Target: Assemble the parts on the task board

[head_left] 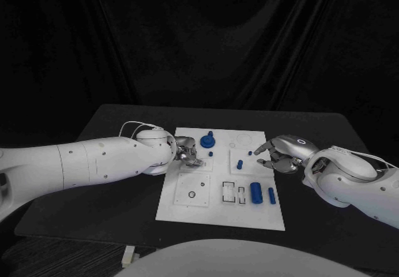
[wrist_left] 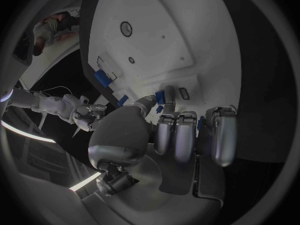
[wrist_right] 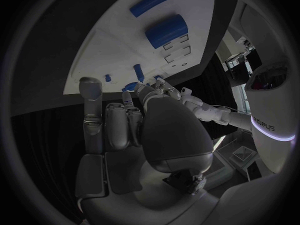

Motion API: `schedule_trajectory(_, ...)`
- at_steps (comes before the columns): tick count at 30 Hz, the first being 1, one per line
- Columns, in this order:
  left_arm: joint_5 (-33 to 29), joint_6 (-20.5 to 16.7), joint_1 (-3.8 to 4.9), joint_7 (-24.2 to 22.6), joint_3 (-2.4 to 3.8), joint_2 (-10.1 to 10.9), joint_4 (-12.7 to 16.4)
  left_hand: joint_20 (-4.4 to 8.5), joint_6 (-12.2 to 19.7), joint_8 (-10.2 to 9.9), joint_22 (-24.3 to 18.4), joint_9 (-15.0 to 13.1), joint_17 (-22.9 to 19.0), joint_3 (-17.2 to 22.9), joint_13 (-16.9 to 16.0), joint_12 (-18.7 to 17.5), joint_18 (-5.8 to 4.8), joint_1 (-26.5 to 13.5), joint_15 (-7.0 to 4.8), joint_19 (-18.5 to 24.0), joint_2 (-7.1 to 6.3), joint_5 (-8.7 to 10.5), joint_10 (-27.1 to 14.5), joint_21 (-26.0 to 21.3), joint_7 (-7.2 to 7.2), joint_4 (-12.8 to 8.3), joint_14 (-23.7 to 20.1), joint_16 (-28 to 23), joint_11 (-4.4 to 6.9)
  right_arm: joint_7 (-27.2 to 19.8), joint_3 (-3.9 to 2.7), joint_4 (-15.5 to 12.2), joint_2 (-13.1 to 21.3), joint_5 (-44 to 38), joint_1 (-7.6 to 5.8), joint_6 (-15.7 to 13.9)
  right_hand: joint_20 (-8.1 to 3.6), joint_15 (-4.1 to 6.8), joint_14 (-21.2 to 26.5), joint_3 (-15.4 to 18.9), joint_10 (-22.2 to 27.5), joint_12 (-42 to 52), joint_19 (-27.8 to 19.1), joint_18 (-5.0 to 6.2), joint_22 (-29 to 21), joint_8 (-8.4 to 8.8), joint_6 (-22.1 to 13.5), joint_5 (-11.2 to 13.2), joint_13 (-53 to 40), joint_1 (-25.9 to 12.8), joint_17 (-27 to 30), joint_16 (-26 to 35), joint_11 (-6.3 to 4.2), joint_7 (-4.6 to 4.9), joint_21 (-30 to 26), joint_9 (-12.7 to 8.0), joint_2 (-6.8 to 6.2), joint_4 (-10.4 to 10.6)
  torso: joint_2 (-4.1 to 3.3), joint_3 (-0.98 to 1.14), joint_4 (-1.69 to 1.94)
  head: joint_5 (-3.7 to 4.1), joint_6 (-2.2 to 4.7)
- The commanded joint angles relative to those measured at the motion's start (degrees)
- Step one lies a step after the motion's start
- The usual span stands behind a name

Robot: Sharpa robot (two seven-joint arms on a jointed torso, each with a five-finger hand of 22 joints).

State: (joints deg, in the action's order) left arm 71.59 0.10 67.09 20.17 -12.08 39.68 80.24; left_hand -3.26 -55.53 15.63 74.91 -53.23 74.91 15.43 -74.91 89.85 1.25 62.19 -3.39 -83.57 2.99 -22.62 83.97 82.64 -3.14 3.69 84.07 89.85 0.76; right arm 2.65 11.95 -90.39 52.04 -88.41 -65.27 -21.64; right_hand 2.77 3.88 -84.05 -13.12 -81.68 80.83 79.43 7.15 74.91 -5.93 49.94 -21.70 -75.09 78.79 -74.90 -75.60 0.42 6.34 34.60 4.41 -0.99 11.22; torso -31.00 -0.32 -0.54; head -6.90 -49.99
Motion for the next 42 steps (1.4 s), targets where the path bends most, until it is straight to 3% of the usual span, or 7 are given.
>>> schedule_trajectory(1, 0.05, 0.17, -0.29, -1.26, -0.12, -0.05, 0.05, 0.62, -0.14, -0.34, 10.21, -0.31, 15.09, 2.16, -15.09, 0.15, 1.06, 1.4, -0.5, -0.09, -0.51, -1.31, 6.03, -0.17, 0.49, -1.61, 5.93, 0.15, 0.47, 0.86, -0.03, -0.05, 0.07, -0.13, 0.15, -0.38, 0.0, -0.39, -2.43, -0.35, 0.4, -0.34, -0.56, 1.07, 3.94, 0.2, 0.26, -0.33, -3.57, -0.15, -0.55, 0.2, -0.15, -0.14, -0.14, -0.07, -0.15, -0.11, -0.01, 0.0, 0.01, -0.07, -0.01)
schedule_trajectory(9, 0.05, -0.53, -0.3, -1.8, -0.11, -0.06, 0.07, 0.65, -0.21, -0.46, 10.33, -0.74, 15.09, 5.46, -15.09, 0.15, 1.05, 1.43, -0.52, -0.14, -1.31, -3.34, 6.03, -0.24, 0.39, -3.17, 5.93, 0.15, 0.45, 0.95, -0.03, -0.05, 0.08, -0.13, 0.16, -0.25, 0.0, -0.39, -2.39, -0.46, 0.51, -0.47, -0.61, 1.11, 3.88, 0.2, 0.29, -0.37, -3.42, -0.12, -0.4, 0.35, -0.14, -0.13, -0.41, -0.07, -0.14, -0.15, -0.02, -0.01, 0.01, 0.02, -0.01)
schedule_trajectory(23, 0.05, -1.63, -0.02, -2.22, -0.07, 1.21, 1.25, 0.65, -0.5, -0.34, 10.42, -0.92, 15.09, 6.07, -15.09, 0.15, 1.03, 1.02, -0.52, -0.23, -1.66, -3.05, 6.03, -0.18, 0.4, -3.3, 5.93, 0.15, 0.44, 1.15, -0.03, -0.04, 0.09, -0.13, 0.17, -0.15, 0.0, -0.39, -2.36, -0.53, 0.54, -0.5, -0.65, 1.14, 3.84, 0.2, 0.3, -0.38, -3.39, -0.11, -0.32, 0.44, -0.14, -0.12, -0.63, -0.07, -0.14, -0.18, -0.02, -0.01, 0.01, 0.13, -0.01)
schedule_trajectory(27, -0.98, 0.0, 0.8, -2.31, -0.06, 1.76, 1.52, 0.65, -0.58, -0.37, 10.41, -0.98, 15.09, 6.38, -15.09, 0.15, 1.04, 0.53, -0.52, -0.2, -1.9, -2.42, 6.03, -0.26, 0.41, -3.17, 5.93, 0.15, 0.45, 1.2, -0.03, 0.03, -0.01, -0.13, 0.17, -0.13, 0.0, -0.39, -2.36, -0.53, 0.54, -0.5, -0.65, 1.14, 3.84, 0.2, 0.3, -0.38, -3.39, -0.11, -0.32, 0.44, -0.14, -0.12, -0.63, -0.07, -0.14, -0.18, -0.03, -0.01, 0.01, 0.13, -0.01)
schedule_trajectory(34, -10.63, 7.14, 3.34, -1.69, -0.05, 1.82, 0.28, 0.64, -0.47, -0.52, 10.31, -1.02, 15.09, 6.86, -15.09, 0.15, 1.1, 0.38, -0.51, -0.03, -2.05, -1.53, 6.03, -0.5, 0.42, -3.22, 5.93, 0.15, 0.44, 1.3, -0.03, 0.21, -0.24, -0.13, 0.17, -0.18, 0.0, -0.4, -2.36, -0.64, 0.58, -0.55, -0.66, 1.13, 3.84, 0.21, 0.31, -0.41, -3.33, -0.08, -0.32, 0.45, -0.13, -0.1, -0.64, -0.07, -0.12, -0.23, 0.0, 0.01, 0.01, 0.38, -0.01)
schedule_trajectory(40, -13.4, 13.43, 5.68, -0.75, -0.04, 1.13, -1.21, 0.62, -0.48, -0.6, 10.24, -1.04, 15.09, 6.99, -15.09, 0.15, 1.15, 0.13, -0.47, 0.1, -2.17, -0.92, 6.03, -0.68, 0.35, -3.09, 5.93, 0.15, 0.39, 1.42, -0.03, 0.38, -0.47, -0.13, 0.17, -0.18, 0.01, -0.4, -2.35, -0.77, 0.59, -0.57, -0.67, 1.14, 3.83, 0.2, 0.34, -0.44, -3.32, -0.03, -0.31, 0.47, -0.12, -0.09, -0.69, -0.08, -0.08, -0.28, -0.01, -0.01, 0.02, 0.7, -0.01)
schedule_trajectory(42, -14.09, 14.61, 6.06, -0.32, -0.04, 0.83, -1.68, 0.62, -0.49, -0.62, 10.22, -1.04, 15.09, 7.0, -15.09, 0.15, 1.16, 0.08, -0.46, 0.14, -2.17, -0.85, 6.03, -0.72, 0.35, -3.06, 5.93, 0.15, 0.38, 1.43, -0.03, 0.43, -0.55, -0.13, 0.17, -0.18, 0.01, -0.4, -2.35, -0.77, 0.59, -0.57, -0.67, 1.14, 3.83, 0.2, 0.34, -0.44, -3.32, -0.03, -0.31, 0.47, -0.12, -0.09, -0.69, -0.08, -0.08, -0.28, -0.02, 0.0, 0.01, 0.77, -0.01)
